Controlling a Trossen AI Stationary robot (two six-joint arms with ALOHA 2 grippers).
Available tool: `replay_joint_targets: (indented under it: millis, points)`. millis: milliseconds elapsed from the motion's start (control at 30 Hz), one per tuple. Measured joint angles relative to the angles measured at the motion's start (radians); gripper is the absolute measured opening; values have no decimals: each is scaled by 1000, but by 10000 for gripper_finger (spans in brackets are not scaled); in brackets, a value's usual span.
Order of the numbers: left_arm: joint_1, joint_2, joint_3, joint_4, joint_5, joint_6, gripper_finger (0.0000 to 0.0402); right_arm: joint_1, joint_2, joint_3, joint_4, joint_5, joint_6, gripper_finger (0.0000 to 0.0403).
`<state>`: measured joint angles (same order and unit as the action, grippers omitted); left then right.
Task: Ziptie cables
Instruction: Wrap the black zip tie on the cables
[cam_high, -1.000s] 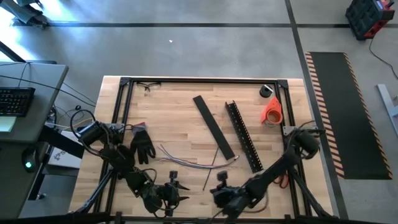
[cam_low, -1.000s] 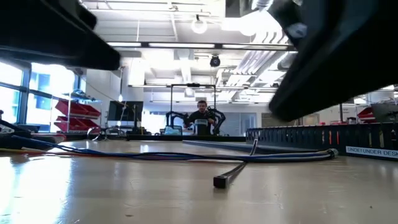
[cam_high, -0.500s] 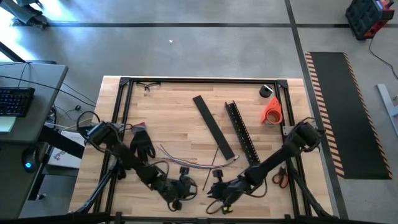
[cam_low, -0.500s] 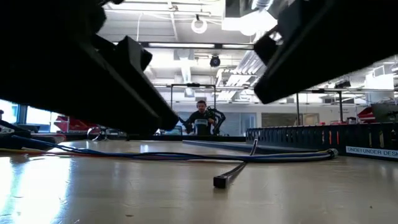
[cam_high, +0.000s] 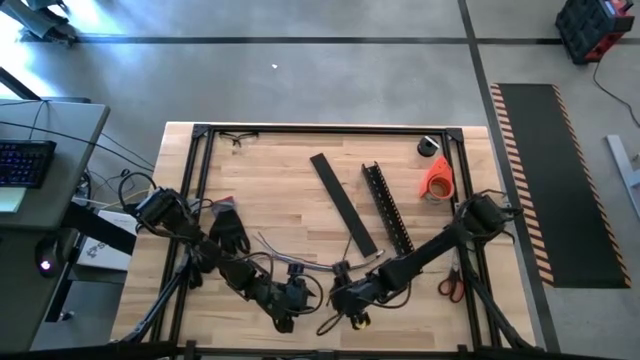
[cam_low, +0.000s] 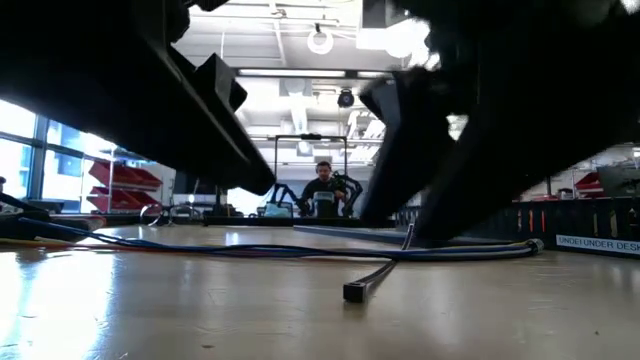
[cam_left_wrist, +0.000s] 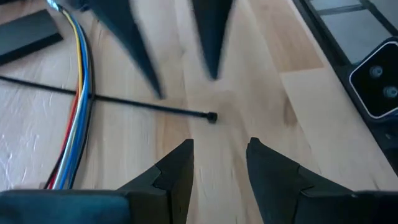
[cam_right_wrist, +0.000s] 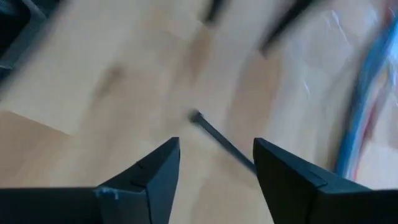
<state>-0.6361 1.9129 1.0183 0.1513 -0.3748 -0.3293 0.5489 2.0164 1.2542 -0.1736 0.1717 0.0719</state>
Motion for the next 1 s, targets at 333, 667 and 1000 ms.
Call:
replay_joint_targets:
  millis: [333,667,1000]
  points:
    - [-5,1,-7,-9,-1,-34,129,-57,78,59,-3,-118,-151,148]
    - [-27,5,-7,-12,-2,-36,129,-76,96,58,9,-127,-217,29]
    - [-39,5,-7,13,52,33,129,46,88,57,11,250,-128,0]
